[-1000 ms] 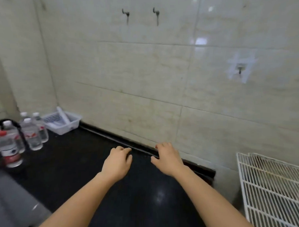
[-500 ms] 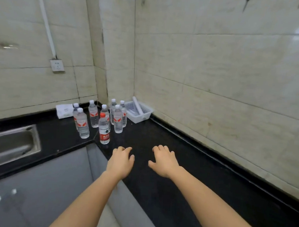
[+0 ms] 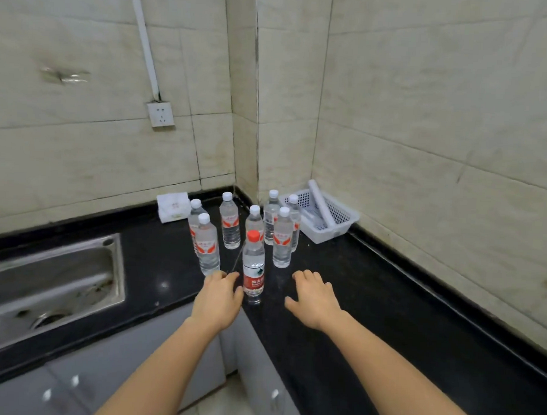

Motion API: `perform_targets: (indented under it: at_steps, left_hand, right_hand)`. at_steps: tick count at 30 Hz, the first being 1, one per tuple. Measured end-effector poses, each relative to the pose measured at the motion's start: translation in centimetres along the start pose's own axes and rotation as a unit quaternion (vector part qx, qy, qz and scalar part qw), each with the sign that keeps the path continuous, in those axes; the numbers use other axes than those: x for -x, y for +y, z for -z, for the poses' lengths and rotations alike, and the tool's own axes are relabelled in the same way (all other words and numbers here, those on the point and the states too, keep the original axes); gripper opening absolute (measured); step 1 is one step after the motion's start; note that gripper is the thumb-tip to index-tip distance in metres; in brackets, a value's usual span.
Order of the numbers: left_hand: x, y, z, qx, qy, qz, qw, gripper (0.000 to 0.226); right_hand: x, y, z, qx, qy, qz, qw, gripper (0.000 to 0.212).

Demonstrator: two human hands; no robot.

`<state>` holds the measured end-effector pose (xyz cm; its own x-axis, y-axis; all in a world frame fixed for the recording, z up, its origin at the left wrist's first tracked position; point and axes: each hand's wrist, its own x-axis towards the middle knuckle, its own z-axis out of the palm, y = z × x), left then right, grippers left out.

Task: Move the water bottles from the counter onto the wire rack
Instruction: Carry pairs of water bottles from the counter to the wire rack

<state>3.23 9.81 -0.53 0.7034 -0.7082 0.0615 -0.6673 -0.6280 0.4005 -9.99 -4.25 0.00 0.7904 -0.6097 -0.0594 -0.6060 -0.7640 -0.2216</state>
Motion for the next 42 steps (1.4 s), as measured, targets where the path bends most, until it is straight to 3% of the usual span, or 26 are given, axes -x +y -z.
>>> perform_targets:
  at_steps: [7, 16, 20, 28, 32, 36, 39, 42]
  left_hand:
    - [-7.0, -5.4, -0.1, 0.013, -0.010, 0.053, 0.998, 0.050]
    - [-17.2, -10.8, 0.6, 0.035, 0.000, 0.055, 0.998, 0.056]
    - [-22.2, -12.5, 1.5, 0.057, 0.012, 0.012, 0.998, 0.062]
    - [-26.3, -15.0, 1.6, 0.010, -0.044, -0.131, 0.990, 0.049]
    - [-25.3, -15.2, 1.9, -0.018, -0.056, -0.200, 0.978, 0.045]
    - [-24.1, -14.4, 1.8, 0.015, -0.045, -0.219, 0.974, 0.022]
    - [-23.1, -13.4, 1.6, 0.051, -0.038, -0.224, 0.973, 0.009]
    - [-21.9, -12.1, 1.7, 0.082, -0.052, -0.231, 0.968, 0.014]
  right_hand:
    - [-8.3, -2.9, -0.9, -0.020, 0.005, 0.013, 1.000, 0.063]
    - [-16.6, -5.9, -1.9, -0.041, 0.038, -0.001, 0.998, 0.075]
    - [-18.4, -7.1, -3.0, -0.013, 0.019, -0.033, 0.999, 0.068]
    - [-18.6, -7.3, -3.6, -0.028, 0.063, -0.037, 0.997, 0.046]
    - [-18.1, -7.9, -3.5, -0.108, 0.072, -0.056, 0.990, 0.034]
    - [-17.0, -7.7, -3.9, -0.221, 0.076, -0.117, 0.965, 0.014]
    - [-16.1, -6.9, -3.2, -0.288, 0.072, -0.179, 0.938, 0.015]
    - [-14.0, -5.9, -2.2, -0.304, 0.084, -0.203, 0.927, 0.020]
